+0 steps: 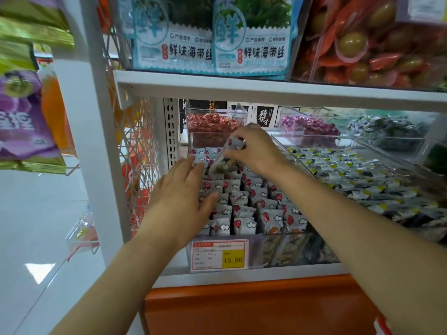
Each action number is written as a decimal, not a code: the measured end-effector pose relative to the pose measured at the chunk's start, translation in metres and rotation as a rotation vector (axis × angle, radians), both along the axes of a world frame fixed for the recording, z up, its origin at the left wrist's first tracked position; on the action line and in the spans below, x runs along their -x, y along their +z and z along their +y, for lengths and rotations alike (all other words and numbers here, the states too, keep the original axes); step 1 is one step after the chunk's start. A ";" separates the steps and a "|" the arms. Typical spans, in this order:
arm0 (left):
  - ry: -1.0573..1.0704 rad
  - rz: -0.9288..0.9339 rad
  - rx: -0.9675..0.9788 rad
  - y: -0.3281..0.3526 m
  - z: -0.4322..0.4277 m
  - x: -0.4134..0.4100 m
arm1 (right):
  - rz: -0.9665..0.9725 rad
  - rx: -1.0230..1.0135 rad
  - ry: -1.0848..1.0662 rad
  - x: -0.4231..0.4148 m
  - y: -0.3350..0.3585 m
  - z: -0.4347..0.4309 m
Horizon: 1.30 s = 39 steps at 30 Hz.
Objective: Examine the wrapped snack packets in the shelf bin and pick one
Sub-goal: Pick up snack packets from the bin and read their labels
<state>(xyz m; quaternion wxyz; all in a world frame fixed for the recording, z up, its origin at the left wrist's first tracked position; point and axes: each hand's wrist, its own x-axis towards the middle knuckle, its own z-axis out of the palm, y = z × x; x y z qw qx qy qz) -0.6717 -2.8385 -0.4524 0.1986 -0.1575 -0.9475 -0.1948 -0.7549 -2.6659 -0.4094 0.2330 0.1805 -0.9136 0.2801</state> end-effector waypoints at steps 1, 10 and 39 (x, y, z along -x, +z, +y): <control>-0.003 0.001 -0.001 -0.001 0.000 0.000 | -0.024 -0.059 0.009 0.004 -0.002 -0.004; -0.041 0.022 -0.061 -0.004 0.000 0.001 | -0.279 -0.511 0.059 0.018 -0.006 -0.026; 0.023 0.264 -0.306 0.006 0.003 -0.031 | 0.040 0.739 -0.110 -0.073 -0.003 0.020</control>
